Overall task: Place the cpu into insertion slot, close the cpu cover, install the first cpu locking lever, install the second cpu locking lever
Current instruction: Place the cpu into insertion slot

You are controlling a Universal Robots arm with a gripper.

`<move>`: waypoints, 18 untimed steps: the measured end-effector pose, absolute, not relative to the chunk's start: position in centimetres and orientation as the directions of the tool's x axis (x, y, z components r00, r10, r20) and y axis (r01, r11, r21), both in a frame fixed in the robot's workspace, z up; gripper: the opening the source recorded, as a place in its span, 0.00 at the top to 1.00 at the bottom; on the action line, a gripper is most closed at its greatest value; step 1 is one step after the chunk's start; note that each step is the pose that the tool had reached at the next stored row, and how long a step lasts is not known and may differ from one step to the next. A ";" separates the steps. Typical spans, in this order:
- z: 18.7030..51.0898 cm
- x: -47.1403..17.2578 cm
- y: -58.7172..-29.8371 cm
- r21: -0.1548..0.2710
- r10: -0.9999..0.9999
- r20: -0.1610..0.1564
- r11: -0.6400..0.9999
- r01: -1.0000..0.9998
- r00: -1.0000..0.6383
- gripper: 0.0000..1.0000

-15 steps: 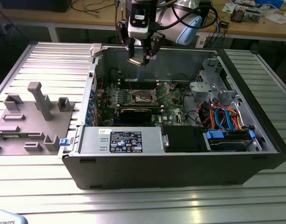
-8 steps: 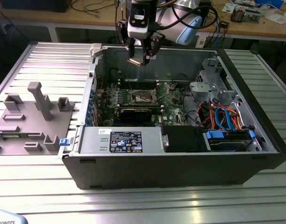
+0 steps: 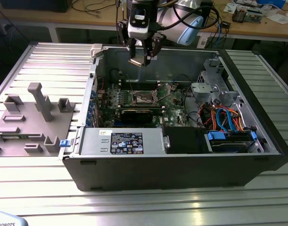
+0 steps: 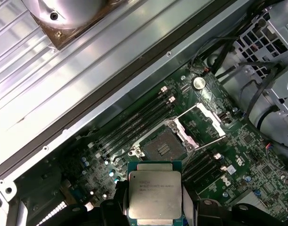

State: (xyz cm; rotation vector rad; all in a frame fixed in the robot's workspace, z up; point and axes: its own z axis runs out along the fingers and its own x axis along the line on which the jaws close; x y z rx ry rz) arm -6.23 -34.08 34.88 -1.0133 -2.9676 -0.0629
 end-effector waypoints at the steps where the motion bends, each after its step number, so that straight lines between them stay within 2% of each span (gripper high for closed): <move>1: 34.9 -6.2 -34.1 0.036 0.612 0.018 0.790 0.612 -0.790 0.45; 18: 34.9 -6.2 -34.1 0.036 0.633 0.018 0.773 0.633 -0.774 0.45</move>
